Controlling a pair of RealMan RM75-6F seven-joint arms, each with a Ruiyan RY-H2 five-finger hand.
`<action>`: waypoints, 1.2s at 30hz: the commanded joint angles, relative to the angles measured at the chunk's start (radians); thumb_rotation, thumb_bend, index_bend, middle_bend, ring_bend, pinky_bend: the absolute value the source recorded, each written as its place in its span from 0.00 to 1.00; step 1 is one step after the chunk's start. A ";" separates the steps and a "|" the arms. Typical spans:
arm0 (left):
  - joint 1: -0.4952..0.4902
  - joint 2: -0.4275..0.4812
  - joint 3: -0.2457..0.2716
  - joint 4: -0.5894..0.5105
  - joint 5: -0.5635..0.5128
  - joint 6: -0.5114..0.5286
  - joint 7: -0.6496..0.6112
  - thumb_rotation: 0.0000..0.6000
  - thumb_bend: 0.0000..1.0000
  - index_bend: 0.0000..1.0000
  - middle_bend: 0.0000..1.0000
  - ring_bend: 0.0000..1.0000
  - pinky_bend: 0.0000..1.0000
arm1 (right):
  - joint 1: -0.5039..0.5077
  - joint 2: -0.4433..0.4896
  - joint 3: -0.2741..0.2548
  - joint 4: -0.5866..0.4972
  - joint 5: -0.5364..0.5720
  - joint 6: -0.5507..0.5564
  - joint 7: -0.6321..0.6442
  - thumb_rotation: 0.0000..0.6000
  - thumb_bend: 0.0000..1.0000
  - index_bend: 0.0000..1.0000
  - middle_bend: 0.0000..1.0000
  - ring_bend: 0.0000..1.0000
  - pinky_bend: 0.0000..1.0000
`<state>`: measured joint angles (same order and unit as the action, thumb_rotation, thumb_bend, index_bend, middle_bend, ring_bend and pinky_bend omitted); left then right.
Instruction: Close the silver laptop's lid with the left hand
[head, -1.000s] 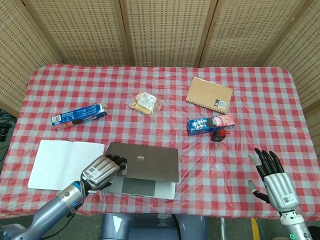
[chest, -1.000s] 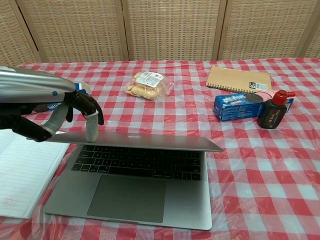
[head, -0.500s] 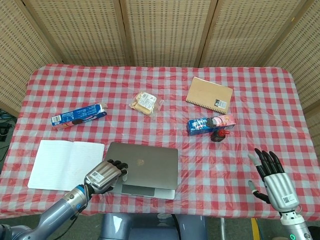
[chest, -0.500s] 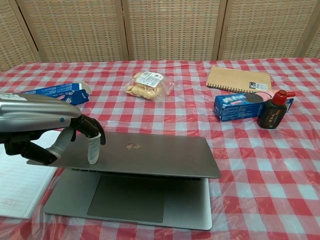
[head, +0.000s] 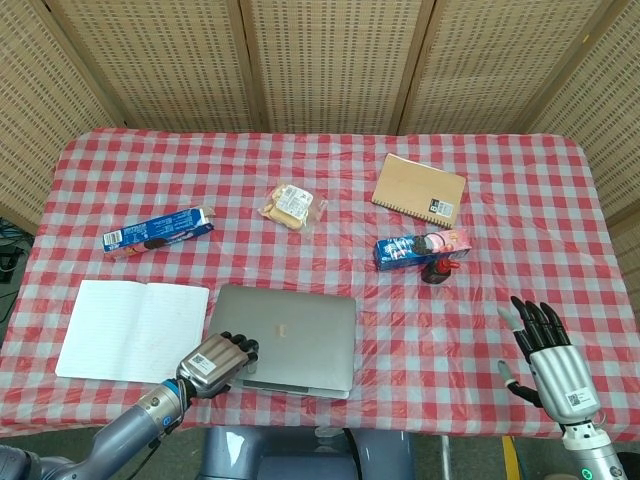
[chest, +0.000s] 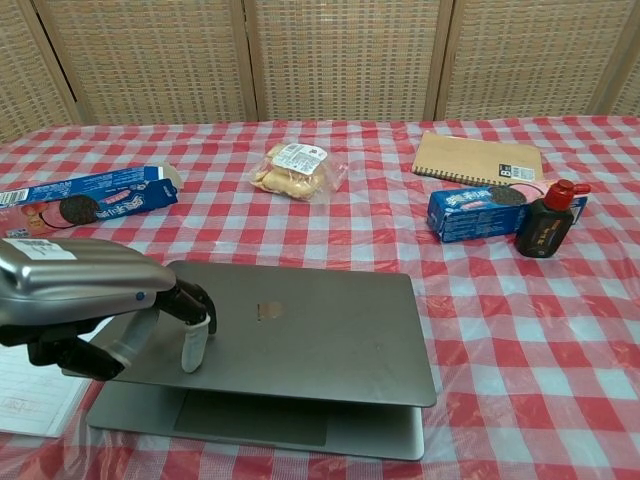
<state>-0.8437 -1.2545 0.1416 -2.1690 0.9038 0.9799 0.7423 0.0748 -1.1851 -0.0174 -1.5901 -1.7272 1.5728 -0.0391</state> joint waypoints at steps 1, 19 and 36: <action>-0.004 -0.018 0.009 0.011 -0.015 0.002 0.016 1.00 1.00 0.41 0.23 0.22 0.29 | 0.000 0.001 0.000 0.000 0.001 -0.002 0.001 1.00 0.61 0.04 0.00 0.00 0.00; -0.012 -0.095 0.035 0.073 -0.075 0.023 0.050 1.00 1.00 0.40 0.23 0.22 0.29 | -0.001 0.002 0.000 -0.001 -0.003 0.002 0.001 1.00 0.61 0.04 0.00 0.00 0.00; 0.024 -0.083 0.039 0.065 0.006 0.063 -0.012 1.00 1.00 0.30 0.08 0.13 0.20 | -0.002 0.003 0.000 -0.001 -0.004 0.005 0.003 1.00 0.61 0.05 0.00 0.00 0.00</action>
<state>-0.8373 -1.3407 0.1842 -2.0999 0.8702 1.0212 0.7530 0.0723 -1.1824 -0.0176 -1.5912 -1.7309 1.5779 -0.0359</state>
